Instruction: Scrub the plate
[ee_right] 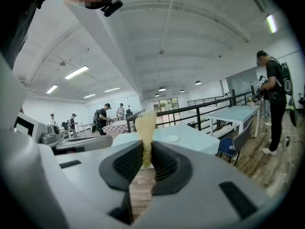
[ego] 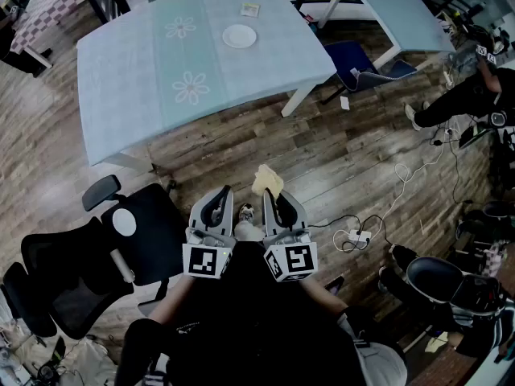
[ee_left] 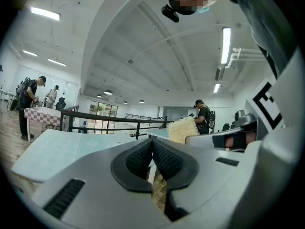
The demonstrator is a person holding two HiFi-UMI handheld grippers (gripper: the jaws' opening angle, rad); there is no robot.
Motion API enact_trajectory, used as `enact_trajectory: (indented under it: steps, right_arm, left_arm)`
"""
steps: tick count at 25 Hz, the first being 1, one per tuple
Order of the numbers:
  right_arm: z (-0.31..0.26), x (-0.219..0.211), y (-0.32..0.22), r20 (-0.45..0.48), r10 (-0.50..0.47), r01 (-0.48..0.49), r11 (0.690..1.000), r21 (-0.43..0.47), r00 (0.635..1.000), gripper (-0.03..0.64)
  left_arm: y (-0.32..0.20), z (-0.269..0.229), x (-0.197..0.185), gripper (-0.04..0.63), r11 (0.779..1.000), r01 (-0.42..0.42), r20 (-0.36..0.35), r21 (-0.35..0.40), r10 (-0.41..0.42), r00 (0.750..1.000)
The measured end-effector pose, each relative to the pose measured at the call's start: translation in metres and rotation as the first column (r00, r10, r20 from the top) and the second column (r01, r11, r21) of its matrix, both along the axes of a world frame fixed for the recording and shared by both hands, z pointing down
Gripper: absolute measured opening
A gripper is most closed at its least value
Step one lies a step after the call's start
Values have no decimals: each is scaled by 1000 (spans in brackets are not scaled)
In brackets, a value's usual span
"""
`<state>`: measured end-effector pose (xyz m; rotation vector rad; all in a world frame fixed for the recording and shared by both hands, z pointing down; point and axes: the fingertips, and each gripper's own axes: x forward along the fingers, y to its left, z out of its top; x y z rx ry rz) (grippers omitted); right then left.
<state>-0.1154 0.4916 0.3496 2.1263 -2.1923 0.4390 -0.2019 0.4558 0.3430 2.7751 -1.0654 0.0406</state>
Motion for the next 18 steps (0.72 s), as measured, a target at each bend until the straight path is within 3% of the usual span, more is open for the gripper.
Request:
enact_trajectory:
  steps: [18]
  right_arm:
    - [-6, 7, -2, -1, -1, 1, 1000, 17, 1000, 51]
  left_arm:
    - [-4, -5, 8, 12, 1000, 8, 12, 19, -9, 1000]
